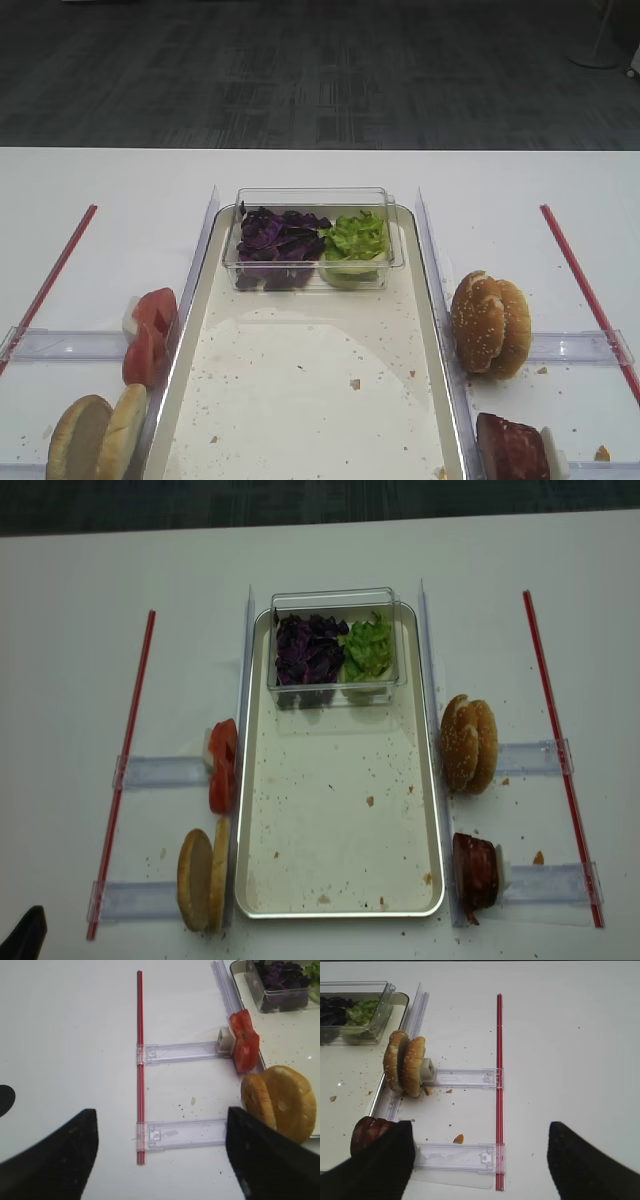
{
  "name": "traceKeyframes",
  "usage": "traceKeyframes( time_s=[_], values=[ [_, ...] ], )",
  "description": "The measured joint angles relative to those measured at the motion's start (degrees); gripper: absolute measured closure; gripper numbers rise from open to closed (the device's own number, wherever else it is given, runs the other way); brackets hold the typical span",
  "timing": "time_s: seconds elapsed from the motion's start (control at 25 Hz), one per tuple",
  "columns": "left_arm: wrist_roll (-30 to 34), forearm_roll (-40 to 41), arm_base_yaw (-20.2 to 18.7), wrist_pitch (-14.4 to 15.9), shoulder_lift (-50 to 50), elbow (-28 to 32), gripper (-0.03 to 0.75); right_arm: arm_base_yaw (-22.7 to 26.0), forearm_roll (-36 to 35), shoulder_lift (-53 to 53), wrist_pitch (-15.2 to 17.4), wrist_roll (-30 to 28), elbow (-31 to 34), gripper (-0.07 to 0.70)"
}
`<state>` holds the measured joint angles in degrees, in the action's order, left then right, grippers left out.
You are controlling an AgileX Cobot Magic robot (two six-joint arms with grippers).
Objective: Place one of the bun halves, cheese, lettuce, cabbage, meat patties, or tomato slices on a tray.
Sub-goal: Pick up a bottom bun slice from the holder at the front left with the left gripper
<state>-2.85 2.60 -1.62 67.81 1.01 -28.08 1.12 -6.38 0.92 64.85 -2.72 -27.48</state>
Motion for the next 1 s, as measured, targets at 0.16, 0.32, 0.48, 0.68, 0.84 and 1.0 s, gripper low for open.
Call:
traceKeyframes(
  time_s=[0.16,0.32,0.48,0.68,0.84,1.0],
  values=[
    [0.0,0.0,0.0,0.0,0.0,0.0,0.224,0.0,0.0,0.0,0.0,0.0,0.0,0.061],
    [0.0,0.0,0.0,0.0,0.0,0.0,0.224,0.0,0.0,0.0,0.0,0.0,0.0,0.061],
    [0.0,0.0,0.0,0.0,0.0,0.0,0.224,0.0,0.0,0.0,0.0,0.0,0.0,0.061],
    [0.74,-0.36,0.0,0.0,0.0,-0.42,0.224,0.0,0.0,0.0,0.0,0.0,0.0,0.061],
    [0.87,-1.76,0.0,0.0,-5.93,-3.48,0.224,0.0,0.0,0.0,0.0,0.0,0.0,0.061],
    [1.0,-3.08,0.0,1.33,-16.17,-7.48,0.224,0.0,0.0,0.0,0.0,0.0,0.0,0.061]
  ],
)
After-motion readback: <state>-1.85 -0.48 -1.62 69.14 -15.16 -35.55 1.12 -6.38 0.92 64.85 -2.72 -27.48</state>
